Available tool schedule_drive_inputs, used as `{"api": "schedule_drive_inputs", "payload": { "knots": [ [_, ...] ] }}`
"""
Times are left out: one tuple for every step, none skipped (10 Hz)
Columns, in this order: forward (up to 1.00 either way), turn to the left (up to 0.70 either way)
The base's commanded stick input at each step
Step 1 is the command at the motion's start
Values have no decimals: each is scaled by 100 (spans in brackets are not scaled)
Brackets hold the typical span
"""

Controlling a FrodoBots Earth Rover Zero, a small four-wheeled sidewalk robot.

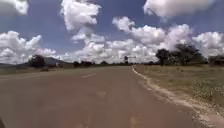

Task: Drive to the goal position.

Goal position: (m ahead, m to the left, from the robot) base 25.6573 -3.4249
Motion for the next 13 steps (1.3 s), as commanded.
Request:
{"api": "schedule_drive_inputs", "payload": {
  "knots": [
    [100, 0],
    [100, 0],
    [100, -5],
    [100, -35],
    [100, -39],
    [100, -38],
    [100, -25],
    [100, -13],
    [100, -2],
    [100, 0],
    [100, 0],
    [100, 0],
    [100, 0]
  ]
}}
